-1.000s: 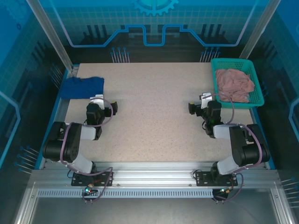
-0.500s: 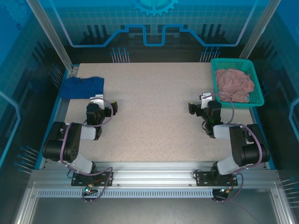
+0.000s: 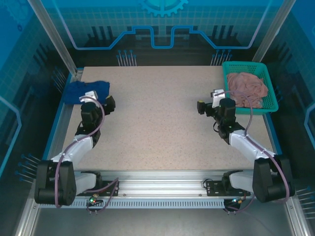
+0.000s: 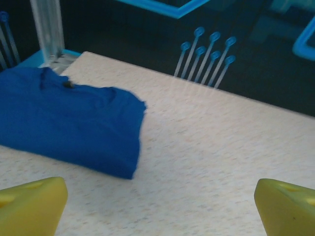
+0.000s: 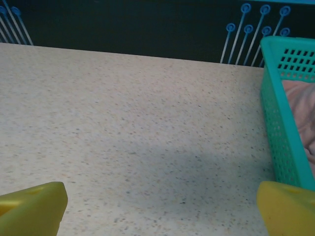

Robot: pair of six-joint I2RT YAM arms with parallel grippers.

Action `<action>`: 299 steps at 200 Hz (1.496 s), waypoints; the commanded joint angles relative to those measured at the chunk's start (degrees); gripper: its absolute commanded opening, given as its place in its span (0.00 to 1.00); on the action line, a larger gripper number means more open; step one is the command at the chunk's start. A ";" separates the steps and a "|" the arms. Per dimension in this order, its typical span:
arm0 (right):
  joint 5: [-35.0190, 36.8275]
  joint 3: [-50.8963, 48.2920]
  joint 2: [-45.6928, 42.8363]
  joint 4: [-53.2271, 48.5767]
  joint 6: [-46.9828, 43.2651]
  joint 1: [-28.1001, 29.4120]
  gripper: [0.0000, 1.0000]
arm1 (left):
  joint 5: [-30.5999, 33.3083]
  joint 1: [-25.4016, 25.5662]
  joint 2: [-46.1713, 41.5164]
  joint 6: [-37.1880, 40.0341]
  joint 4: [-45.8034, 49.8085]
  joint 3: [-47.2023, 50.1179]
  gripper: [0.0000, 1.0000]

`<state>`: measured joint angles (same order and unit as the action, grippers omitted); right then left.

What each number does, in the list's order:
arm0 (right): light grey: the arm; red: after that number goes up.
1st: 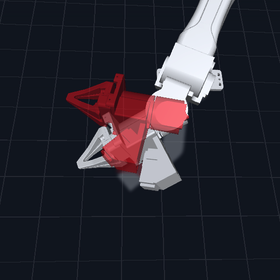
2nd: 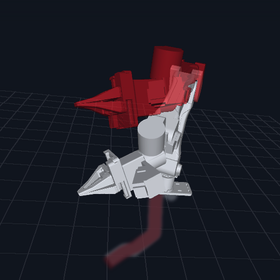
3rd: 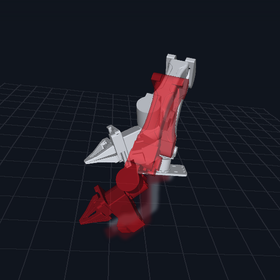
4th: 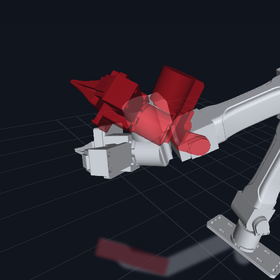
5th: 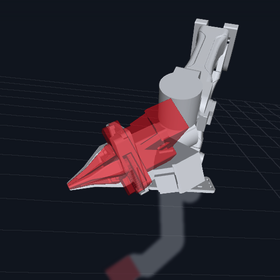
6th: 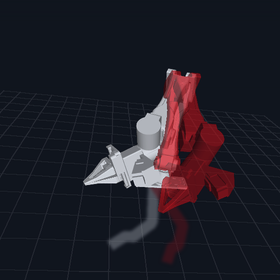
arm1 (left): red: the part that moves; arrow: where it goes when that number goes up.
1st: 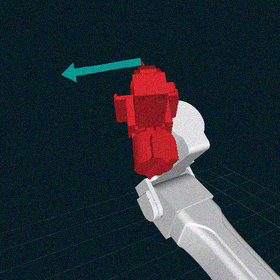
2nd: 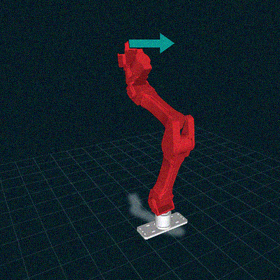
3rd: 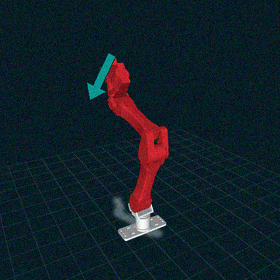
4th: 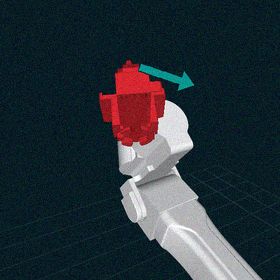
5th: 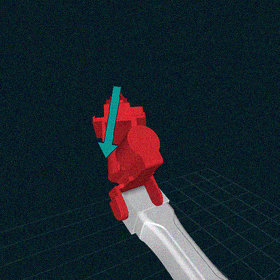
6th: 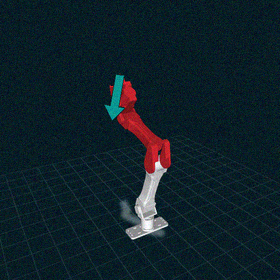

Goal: Fold the inside-out t-shirt
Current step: Pick up the T-shirt from the basket.

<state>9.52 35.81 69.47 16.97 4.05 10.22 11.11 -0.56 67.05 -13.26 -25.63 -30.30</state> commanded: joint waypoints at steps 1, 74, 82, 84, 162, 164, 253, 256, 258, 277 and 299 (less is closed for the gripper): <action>4.01 5.31 -2.29 -10.43 2.64 2.49 1.00 | -12.99 0.09 -1.16 -8.96 6.32 -2.75 0.99; 3.63 20.16 5.67 -26.25 12.78 -21.96 1.00 | -20.44 17.71 10.24 -12.15 14.07 -19.61 0.99; 4.16 22.23 7.97 -27.88 12.54 -23.94 1.00 | -20.26 19.44 11.65 -11.66 15.03 -21.11 0.99; 4.27 22.95 8.75 -28.49 12.31 -24.37 1.00 | -20.19 19.80 11.95 -11.58 15.22 -21.46 0.99; 5.82 50.62 37.82 -48.25 4.52 -26.81 1.00 | -18.99 25.67 17.48 -10.75 16.19 -25.54 0.99; 5.96 51.45 38.49 -48.48 4.48 -26.82 1.00 | -18.99 25.69 17.56 -10.70 16.28 -25.65 0.99; 6.60 72.69 60.40 -52.51 -0.33 -28.24 0.94 | -17.26 26.05 17.77 -9.11 19.23 -25.86 0.99; 6.47 73.08 60.89 -52.48 -0.40 -28.25 0.93 | -17.06 26.05 17.74 -9.07 19.29 -25.86 0.99; 6.37 73.37 61.25 -52.48 -0.40 -28.26 0.93 | -16.95 26.05 17.72 -9.09 19.34 -25.86 0.99; 5.14 76.04 63.50 -52.76 -0.76 -28.29 0.85 | -16.57 26.00 17.40 -9.09 19.56 -25.61 0.99; 2.87 76.95 66.71 -51.42 -1.39 -28.34 0.67 | -16.48 26.02 17.33 -9.17 19.98 -25.56 0.99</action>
<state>15.25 110.39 133.19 -33.95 3.70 -17.69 -6.42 24.95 84.82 -23.64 -7.18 -54.28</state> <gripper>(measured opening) 0.763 0.988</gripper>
